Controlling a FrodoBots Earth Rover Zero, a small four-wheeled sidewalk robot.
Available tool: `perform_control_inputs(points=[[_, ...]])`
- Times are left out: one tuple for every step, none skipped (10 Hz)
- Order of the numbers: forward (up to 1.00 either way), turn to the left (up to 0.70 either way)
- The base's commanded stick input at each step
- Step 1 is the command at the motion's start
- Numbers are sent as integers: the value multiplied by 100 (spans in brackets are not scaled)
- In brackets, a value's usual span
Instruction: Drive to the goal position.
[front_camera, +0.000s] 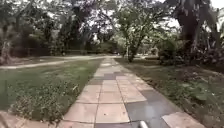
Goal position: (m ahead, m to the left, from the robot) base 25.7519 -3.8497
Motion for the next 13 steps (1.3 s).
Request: perform_control_inputs(points=[[100, 0], [100, 0], [100, 0], [100, 0], [100, 0], [100, 0], [100, 0], [100, 0], [100, 0], [100, 0], [100, 0], [100, 0], [100, 0]])
